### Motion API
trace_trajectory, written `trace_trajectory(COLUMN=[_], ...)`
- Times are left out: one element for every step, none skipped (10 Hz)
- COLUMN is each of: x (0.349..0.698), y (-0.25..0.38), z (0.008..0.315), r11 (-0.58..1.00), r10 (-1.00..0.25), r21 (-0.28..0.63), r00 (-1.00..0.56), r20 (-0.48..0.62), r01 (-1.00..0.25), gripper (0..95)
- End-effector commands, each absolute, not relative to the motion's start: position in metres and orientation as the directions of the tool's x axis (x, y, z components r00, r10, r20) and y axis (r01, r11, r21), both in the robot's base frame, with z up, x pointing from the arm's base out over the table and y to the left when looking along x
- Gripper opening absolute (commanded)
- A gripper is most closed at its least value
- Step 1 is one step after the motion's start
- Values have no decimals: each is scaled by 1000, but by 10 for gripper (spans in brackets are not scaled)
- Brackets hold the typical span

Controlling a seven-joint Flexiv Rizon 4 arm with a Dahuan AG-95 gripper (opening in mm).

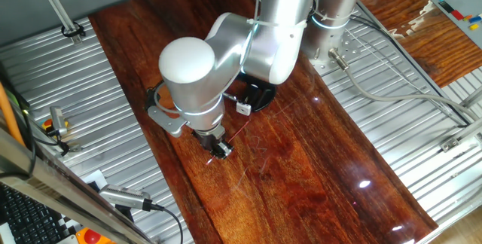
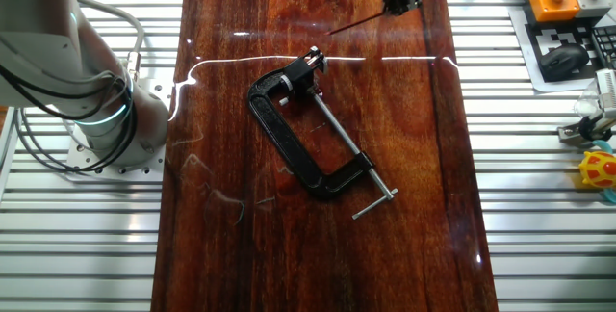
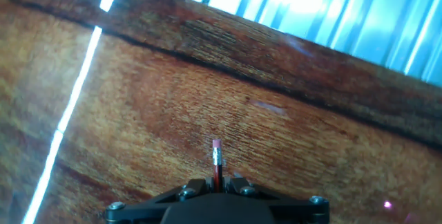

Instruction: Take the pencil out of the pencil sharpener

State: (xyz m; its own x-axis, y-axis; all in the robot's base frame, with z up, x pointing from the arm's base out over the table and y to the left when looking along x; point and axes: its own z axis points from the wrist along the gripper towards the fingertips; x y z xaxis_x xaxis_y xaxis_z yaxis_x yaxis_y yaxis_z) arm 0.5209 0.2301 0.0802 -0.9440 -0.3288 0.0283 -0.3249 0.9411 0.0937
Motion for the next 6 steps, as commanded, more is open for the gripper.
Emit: trace_trajectory(x=[521, 520, 519, 513, 508, 503], y=[230, 230, 230, 232, 233, 234], z=[80, 80, 78, 70, 62, 56], r11=[952, 955, 958, 963, 966, 968], r10=[-295, -285, -276, -256, -248, -239], r21=[91, 92, 93, 93, 92, 92], r00=[-955, -958, -960, -966, -968, -970], r20=[35, 39, 43, 43, 42, 39], r01=[-291, -280, -271, -251, -243, -235], gripper=[0, 0, 0, 0, 0, 0])
